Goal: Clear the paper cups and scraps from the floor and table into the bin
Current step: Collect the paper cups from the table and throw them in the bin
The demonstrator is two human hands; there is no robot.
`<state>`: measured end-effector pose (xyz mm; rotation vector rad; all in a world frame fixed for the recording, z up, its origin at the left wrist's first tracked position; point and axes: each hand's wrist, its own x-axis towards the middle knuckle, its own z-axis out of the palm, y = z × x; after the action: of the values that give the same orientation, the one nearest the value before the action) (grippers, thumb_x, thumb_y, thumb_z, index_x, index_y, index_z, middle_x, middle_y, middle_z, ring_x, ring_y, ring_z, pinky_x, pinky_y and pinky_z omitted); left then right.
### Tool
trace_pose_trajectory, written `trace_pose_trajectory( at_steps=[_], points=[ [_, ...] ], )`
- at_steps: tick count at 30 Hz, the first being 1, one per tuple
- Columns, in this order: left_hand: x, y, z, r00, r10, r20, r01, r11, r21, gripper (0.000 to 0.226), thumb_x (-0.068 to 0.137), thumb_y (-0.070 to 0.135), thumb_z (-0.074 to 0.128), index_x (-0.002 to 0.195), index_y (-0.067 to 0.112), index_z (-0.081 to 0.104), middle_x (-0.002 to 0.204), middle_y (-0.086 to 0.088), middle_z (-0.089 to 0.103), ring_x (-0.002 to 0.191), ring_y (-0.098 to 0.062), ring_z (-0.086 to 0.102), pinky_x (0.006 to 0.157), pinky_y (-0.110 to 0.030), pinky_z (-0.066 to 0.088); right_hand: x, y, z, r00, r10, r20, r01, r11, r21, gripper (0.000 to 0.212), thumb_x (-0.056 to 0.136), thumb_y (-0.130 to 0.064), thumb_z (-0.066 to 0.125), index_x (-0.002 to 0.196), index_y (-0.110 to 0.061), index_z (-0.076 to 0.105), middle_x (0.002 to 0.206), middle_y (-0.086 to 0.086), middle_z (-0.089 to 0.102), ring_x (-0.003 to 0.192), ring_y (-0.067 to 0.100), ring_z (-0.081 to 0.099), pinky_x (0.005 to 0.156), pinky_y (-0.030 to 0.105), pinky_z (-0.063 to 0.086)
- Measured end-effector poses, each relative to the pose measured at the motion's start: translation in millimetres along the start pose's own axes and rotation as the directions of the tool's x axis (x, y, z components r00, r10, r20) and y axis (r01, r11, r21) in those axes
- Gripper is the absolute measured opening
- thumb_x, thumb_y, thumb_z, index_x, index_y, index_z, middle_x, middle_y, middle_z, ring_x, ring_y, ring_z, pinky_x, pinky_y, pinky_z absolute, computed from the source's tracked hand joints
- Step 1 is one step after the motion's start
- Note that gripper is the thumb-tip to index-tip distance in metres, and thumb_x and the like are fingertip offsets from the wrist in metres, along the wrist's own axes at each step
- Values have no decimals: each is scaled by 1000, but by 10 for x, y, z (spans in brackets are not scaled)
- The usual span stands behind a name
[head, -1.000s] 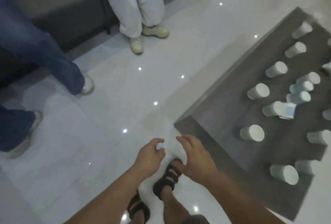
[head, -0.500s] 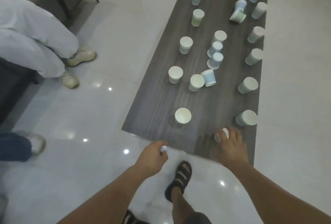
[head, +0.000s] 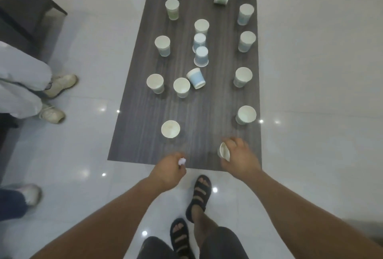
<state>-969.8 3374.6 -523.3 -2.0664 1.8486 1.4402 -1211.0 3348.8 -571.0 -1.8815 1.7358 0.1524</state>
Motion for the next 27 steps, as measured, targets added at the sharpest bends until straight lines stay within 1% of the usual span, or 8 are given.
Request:
trace_pose_trajectory(
  at_steps=[2,5,9,12,16,20,23,27],
  points=[
    [-147,195,-25,999,42,-4,-42,999,30,13,96,18,43,96,12,54,81,-2,56,68,-14,50,58,-21,37,-371,44,-168,999,17,-43,-16,1000,16,64,83,-37,65,141,-27,38,143,1,37,124,26,41,94,36,45],
    [-438,510,-12,996,90,6,-90,996,27,13,94,18,43,83,17,49,79,-4,54,70,-18,50,63,-27,41,-1011,131,-404,994,62,-93,-58,997,47,66,83,-37,64,142,-27,38,141,1,37,120,24,43,91,33,46],
    [-816,982,10,985,170,26,-172,981,84,15,95,20,43,88,10,52,80,-6,54,72,-21,52,65,-30,43,-1794,314,-639,985,125,-121,-116,990,78,66,84,-41,61,143,-29,36,144,-2,35,121,21,44,93,29,46],
    [-980,1432,30,968,246,48,-251,956,153,18,93,15,43,77,8,49,72,-7,50,66,-22,48,64,-36,45,-2155,571,-868,969,190,-157,-173,978,115,66,86,-41,59,146,-28,34,146,-2,33,123,20,43,97,30,45],
    [-998,2162,203,953,292,84,-303,924,233,21,92,15,43,71,16,41,81,-16,57,78,-33,56,65,-31,40,-2356,1038,-1190,948,238,-211,-203,964,174,67,86,-40,58,147,-29,33,145,-3,33,123,20,43,96,29,45],
    [-821,3038,520,932,344,117,-363,887,287,18,92,13,43,97,2,58,96,-20,63,91,-34,60,71,-28,43,-2387,1691,-1651,931,251,-264,-199,957,210,68,84,-39,59,146,-30,32,145,-3,33,123,20,42,93,29,46],
    [-658,3688,767,914,392,106,-404,858,316,31,94,15,45,122,8,56,109,-13,62,96,-27,61,77,-26,45,-2471,2212,-2017,917,273,-291,-211,951,227,69,83,-38,59,146,-29,33,144,-2,34,123,21,42,91,31,47],
    [-363,4397,1029,910,401,106,-414,860,299,36,94,21,47,129,15,52,115,-9,60,93,-22,62,76,-22,47,-2517,2857,-2455,899,306,-312,-241,943,230,70,81,-37,58,146,-30,33,143,-4,34,122,21,42,91,31,47]
  ],
)
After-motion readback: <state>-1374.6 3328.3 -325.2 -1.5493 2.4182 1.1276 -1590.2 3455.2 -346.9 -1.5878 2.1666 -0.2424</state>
